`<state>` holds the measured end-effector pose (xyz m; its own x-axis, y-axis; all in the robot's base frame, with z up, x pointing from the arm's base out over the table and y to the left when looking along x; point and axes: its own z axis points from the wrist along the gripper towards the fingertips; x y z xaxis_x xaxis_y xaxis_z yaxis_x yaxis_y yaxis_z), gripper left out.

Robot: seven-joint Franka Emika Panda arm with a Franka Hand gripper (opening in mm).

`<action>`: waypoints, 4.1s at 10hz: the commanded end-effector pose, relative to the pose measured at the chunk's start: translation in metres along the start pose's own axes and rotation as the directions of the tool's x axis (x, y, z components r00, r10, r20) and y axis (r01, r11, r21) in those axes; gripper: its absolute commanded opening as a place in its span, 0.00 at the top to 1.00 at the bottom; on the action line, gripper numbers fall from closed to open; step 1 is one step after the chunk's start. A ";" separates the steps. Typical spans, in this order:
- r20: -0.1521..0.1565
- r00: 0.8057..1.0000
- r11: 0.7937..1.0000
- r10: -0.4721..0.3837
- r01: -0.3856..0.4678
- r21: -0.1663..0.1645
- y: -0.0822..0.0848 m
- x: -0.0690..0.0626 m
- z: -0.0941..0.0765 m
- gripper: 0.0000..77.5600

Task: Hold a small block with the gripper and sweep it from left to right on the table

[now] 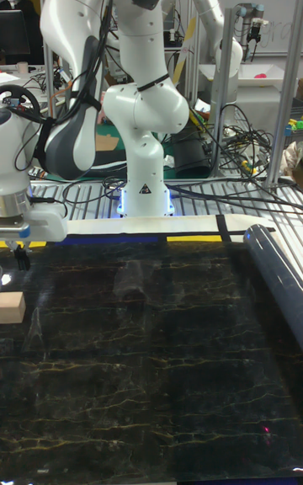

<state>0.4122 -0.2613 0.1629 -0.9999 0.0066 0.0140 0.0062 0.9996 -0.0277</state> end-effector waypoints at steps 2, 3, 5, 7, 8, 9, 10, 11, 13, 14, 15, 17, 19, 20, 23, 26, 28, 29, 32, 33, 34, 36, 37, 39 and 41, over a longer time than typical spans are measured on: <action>-0.008 0.999 0.999 -0.054 0.054 -0.005 -0.001 -0.001 -0.001 1.00; 0.002 0.998 0.998 -0.065 0.065 -0.007 -0.001 -0.001 -0.001 1.00; 0.003 0.997 0.996 -0.081 0.081 -0.024 -0.001 -0.001 -0.001 1.00; -0.001 0.996 0.996 -0.090 0.090 -0.029 -0.001 -0.001 -0.001 1.00; -0.001 0.996 0.995 -0.091 0.090 -0.030 -0.001 0.000 -0.001 1.00; -0.001 0.996 0.995 -0.090 0.090 -0.041 -0.002 0.000 -0.001 1.00; 0.000 0.996 0.994 -0.092 0.092 -0.066 -0.004 0.000 -0.001 1.00; 0.000 0.995 0.993 -0.102 0.102 -0.067 -0.007 0.000 -0.001 1.00; -0.001 0.994 0.992 -0.109 0.109 -0.063 -0.009 0.000 -0.002 1.00; -0.001 0.994 0.992 -0.111 0.111 -0.064 -0.009 0.000 -0.002 1.00; -0.007 0.992 0.990 -0.128 0.128 -0.068 -0.009 0.000 -0.002 1.00; -0.005 0.994 0.992 -0.107 0.107 -0.074 -0.009 0.000 -0.002 1.00; 0.000 0.995 0.994 -0.103 0.103 -0.047 -0.009 0.000 -0.002 1.00; 0.001 0.995 0.995 -0.102 0.102 -0.013 -0.009 0.000 -0.002 1.00; 0.010 0.995 0.995 -0.098 0.098 -0.001 -0.011 0.000 0.001 1.00; 0.012 0.996 0.996 -0.086 0.086 -0.004 -0.025 -0.011 0.004 1.00; 0.014 0.997 0.997 -0.073 0.073 -0.003 -0.030 -0.021 0.006 1.00; 0.015 0.998 0.998 -0.068 0.068 -0.002 -0.032 -0.024 0.011 1.00; 0.016 0.996 0.996 -0.085 0.085 -0.001 -0.045 -0.023 0.034 1.00; 0.016 0.996 0.996 -0.084 0.084 -0.003 -0.047 -0.022 0.037 1.00; 0.018 0.996 0.996 -0.086 0.086 -0.010 -0.050 -0.022 0.041 1.00; 0.017 0.996 0.996 -0.089 0.090 -0.017 -0.047 -0.023 0.040 1.00; 0.017 0.997 0.996 -0.082 0.082 -0.017 -0.043 -0.023 0.040 1.00; 0.018 0.997 0.997 -0.077 0.077 -0.014 -0.039 -0.023 0.042 1.00; 0.018 0.998 0.998 -0.067 0.067 -0.010 -0.041 -0.024 0.046 1.00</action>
<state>0.4335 -0.3008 0.1204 -0.9974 -0.0718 0.0018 -0.0718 0.9974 -0.0086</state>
